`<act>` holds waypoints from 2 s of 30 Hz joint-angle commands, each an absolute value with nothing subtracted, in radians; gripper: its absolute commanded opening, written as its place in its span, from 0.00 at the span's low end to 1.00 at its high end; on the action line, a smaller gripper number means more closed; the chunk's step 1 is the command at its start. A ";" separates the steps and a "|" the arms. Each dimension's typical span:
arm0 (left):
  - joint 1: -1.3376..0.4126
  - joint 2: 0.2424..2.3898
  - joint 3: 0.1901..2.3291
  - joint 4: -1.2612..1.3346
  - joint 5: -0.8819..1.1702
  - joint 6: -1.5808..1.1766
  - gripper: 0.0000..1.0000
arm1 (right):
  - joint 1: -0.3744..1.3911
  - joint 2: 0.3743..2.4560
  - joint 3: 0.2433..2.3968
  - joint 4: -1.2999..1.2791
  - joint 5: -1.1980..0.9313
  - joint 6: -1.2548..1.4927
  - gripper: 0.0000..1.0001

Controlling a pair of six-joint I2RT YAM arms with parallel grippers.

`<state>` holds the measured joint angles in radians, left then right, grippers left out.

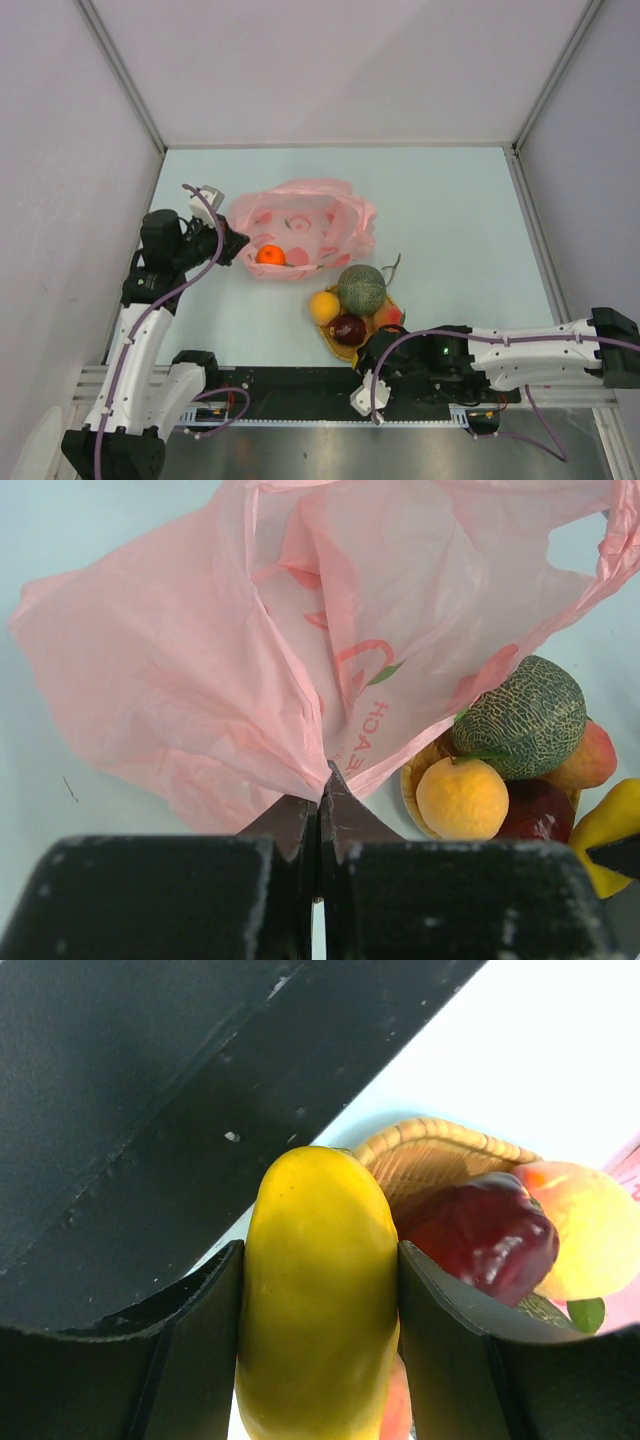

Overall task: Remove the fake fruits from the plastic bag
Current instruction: Place the fake fruit on the plate.

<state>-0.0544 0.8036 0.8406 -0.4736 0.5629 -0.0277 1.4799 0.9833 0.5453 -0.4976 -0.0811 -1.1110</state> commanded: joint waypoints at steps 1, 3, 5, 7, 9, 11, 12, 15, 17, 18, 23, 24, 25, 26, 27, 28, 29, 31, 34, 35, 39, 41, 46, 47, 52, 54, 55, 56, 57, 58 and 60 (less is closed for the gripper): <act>-0.044 0.792 0.839 -0.445 0.592 -0.046 0.00 | 1.494 0.969 0.525 -0.402 -0.016 -1.183 0.29; -0.046 0.793 0.838 -0.439 0.592 -0.049 0.00 | 1.493 0.969 0.520 -0.388 -0.003 -1.204 0.29; -0.043 0.793 0.838 -0.439 0.592 -0.052 0.00 | 1.493 0.968 0.518 -0.379 -0.002 -1.210 0.29; -0.040 0.790 0.836 -0.439 0.594 -0.052 0.00 | 1.494 0.965 0.517 -0.379 -0.002 -1.215 0.31; -0.040 0.784 0.831 -0.440 0.594 -0.054 0.00 | 1.494 0.963 0.517 -0.380 -0.002 -1.218 0.32; -0.037 0.782 0.825 -0.439 0.595 -0.055 0.00 | 1.493 0.962 0.508 -0.373 0.024 -1.223 0.38; -0.037 0.781 0.824 -0.439 0.594 -0.055 0.00 | 1.494 0.960 0.503 -0.368 0.029 -1.224 0.41; -0.034 0.778 0.819 -0.437 0.597 -0.060 0.00 | 1.494 0.959 0.483 -0.347 0.043 -1.233 0.49; -0.032 0.776 0.818 -0.439 0.597 -0.060 0.00 | 1.493 0.959 0.471 -0.324 0.051 -1.241 0.54; -0.032 0.778 0.818 -0.437 0.598 -0.060 0.00 | 1.494 0.959 0.468 -0.318 0.058 -1.243 0.56; -0.031 0.779 0.815 -0.433 0.601 -0.066 0.00 | 1.494 0.957 0.465 -0.301 0.075 -1.256 0.63; -0.032 0.779 0.815 -0.430 0.603 -0.066 0.00 | 1.493 0.959 0.465 -0.302 0.081 -1.259 0.68; -0.031 0.781 0.815 -0.431 0.604 -0.067 0.00 | 1.493 0.956 0.465 -0.299 0.083 -1.259 0.71; -0.032 0.779 0.812 -0.426 0.604 -0.069 0.00 | 1.493 0.954 0.463 -0.299 0.086 -1.261 0.74; -0.032 0.779 0.810 -0.425 0.606 -0.069 0.00 | 1.493 0.953 0.465 -0.301 0.090 -1.259 0.77; -0.031 0.778 0.805 -0.425 0.604 -0.072 0.00 | 1.494 0.950 0.465 -0.302 0.094 -1.258 0.79; -0.031 0.778 0.804 -0.423 0.606 -0.072 0.00 | 1.493 0.950 0.465 -0.301 0.095 -1.258 0.82; -0.032 0.776 0.799 -0.423 0.606 -0.072 0.00 | 1.493 0.946 0.465 -0.305 0.098 -1.253 0.82; -0.031 0.776 0.798 -0.425 0.606 -0.072 0.00 | 1.494 0.931 0.474 -0.321 0.106 -1.244 0.90; -0.031 0.775 0.796 -0.423 0.606 -0.072 0.00 | 1.494 0.920 0.480 -0.331 0.104 -1.240 0.99; -0.031 0.778 0.796 -0.425 0.607 -0.071 0.00 | 1.503 0.812 0.508 -0.413 0.074 -1.200 1.00; -0.031 0.778 0.790 -0.416 0.609 -0.074 0.00 | 1.508 0.776 0.506 -0.408 0.109 -1.135 1.00; -0.031 0.776 0.767 -0.391 0.609 -0.086 0.00 | 1.502 0.787 0.505 -0.391 0.140 -1.054 1.00; -0.031 0.776 0.767 -0.391 0.611 -0.086 0.00 | 1.496 0.788 0.502 -0.379 0.137 -1.054 1.00; -0.031 0.773 0.764 -0.391 0.609 -0.086 0.00 | 1.480 0.828 0.479 -0.293 0.138 -1.060 1.00; -0.031 0.770 0.765 -0.397 0.611 -0.086 0.00 | 1.476 0.831 0.463 -0.265 0.144 -1.066 1.00; -0.029 0.770 0.767 -0.402 0.611 -0.084 0.00 | 1.474 0.831 0.462 -0.264 0.150 -1.066 1.00; -0.029 0.769 0.767 -0.402 0.609 -0.083 0.00 | 1.473 0.828 0.462 -0.276 0.153 -1.068 1.00; -0.031 0.769 0.765 -0.405 0.609 -0.081 0.00 | 1.467 0.825 0.462 -0.287 0.155 -1.065 1.00; -0.029 0.767 0.764 -0.405 0.607 -0.081 0.00 | 1.465 0.815 0.462 -0.299 0.158 -1.065 1.00; -0.029 0.767 0.758 -0.396 0.609 -0.084 0.00 | 1.460 0.804 0.462 -0.339 0.163 -1.058 1.00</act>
